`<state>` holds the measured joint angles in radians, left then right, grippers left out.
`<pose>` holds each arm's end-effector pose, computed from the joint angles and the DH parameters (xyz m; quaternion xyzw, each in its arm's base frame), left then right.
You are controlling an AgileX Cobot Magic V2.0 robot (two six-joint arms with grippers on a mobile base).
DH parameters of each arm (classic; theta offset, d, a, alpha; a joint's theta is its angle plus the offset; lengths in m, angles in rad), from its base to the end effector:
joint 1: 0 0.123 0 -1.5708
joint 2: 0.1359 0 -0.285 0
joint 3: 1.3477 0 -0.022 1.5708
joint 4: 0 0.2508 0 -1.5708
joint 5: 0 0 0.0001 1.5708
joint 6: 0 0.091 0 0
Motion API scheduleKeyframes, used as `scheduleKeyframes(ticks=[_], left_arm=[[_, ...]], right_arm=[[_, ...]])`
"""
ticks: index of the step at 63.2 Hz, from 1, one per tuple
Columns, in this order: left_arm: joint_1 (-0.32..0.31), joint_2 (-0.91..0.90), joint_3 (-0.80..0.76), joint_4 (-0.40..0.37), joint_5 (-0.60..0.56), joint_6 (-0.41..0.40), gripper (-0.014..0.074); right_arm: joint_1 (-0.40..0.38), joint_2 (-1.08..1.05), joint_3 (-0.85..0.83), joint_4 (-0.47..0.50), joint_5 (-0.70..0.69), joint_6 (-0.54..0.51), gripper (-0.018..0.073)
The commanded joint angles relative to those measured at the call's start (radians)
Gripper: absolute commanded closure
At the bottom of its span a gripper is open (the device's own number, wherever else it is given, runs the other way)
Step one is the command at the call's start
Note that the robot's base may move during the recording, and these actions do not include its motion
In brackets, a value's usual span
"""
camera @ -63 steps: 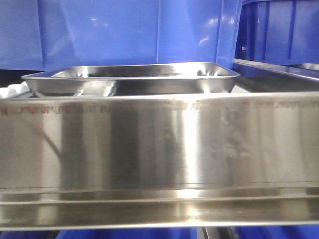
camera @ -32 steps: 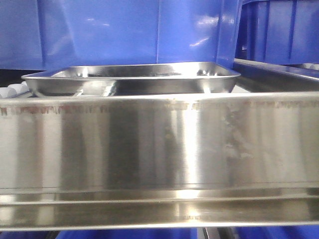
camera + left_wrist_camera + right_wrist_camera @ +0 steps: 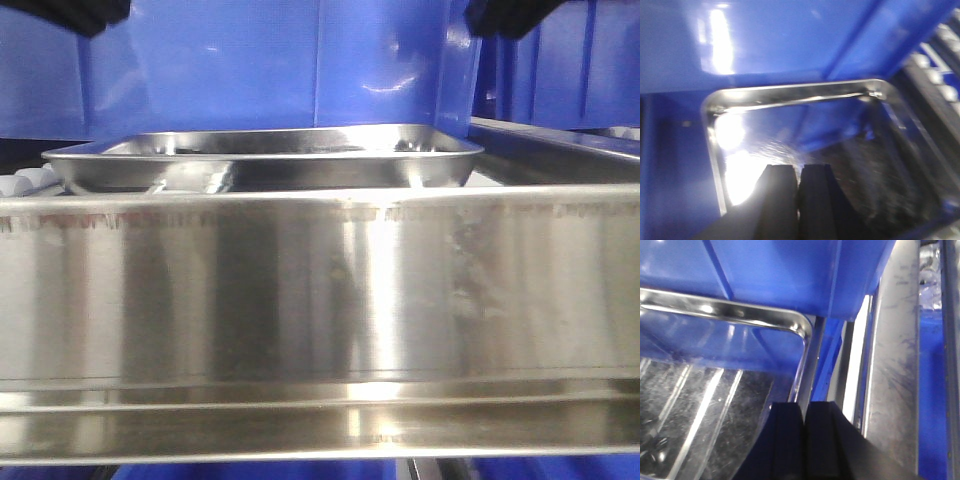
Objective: Stack silver trays without gaps
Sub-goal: 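Lower both grippers toward opposite rims of the top silver tray, then close both grippers on the rims of the top silver tray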
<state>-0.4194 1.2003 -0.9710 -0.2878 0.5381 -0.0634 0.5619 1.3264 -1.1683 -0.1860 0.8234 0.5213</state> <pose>0.2285 -0.1164 0.3310 0.0799 0.8931 -0.2178 0.3854 0.2417 0.1376 0.3406 -0.0560 0.9383 0.0973 0.3270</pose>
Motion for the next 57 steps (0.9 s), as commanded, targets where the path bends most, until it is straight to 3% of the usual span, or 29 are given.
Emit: scheduleKeyframes(ticks=[1, 8, 24, 35, 40, 50, 57], left_arm=[[0.008, 0.014, -0.008, 0.033, -0.017, -0.007, 0.061], [0.008, 0.026, -0.008, 0.054, -0.017, -0.007, 0.058], [0.008, 0.057, -0.008, 0.068, -0.015, -0.007, 0.0362], [0.008, 0.074, -0.008, 0.087, -0.019, -0.007, 0.0331], [0.008, 0.078, -0.008, 0.09, -0.034, -0.007, 0.0331], [0.008, 0.095, -0.008, 0.107, -0.042, -0.007, 0.0331], [0.008, 0.121, -0.008, 0.14, -0.044, -0.007, 0.0331]], right_arm=[[0.003, 0.009, -0.009, -0.009, -0.01, 0.003, 0.0637], [0.003, 0.013, -0.009, -0.009, -0.011, 0.001, 0.0637], [0.003, 0.022, -0.009, -0.009, -0.011, 0.001, 0.0636], [0.003, 0.038, -0.009, -0.017, -0.016, -0.001, 0.0614], [0.003, 0.048, -0.009, -0.017, -0.021, -0.009, 0.0533], [0.003, 0.063, -0.009, -0.014, -0.023, -0.009, 0.027], [0.003, 0.077, -0.009, -0.013, -0.023, -0.009, 0.0242]])
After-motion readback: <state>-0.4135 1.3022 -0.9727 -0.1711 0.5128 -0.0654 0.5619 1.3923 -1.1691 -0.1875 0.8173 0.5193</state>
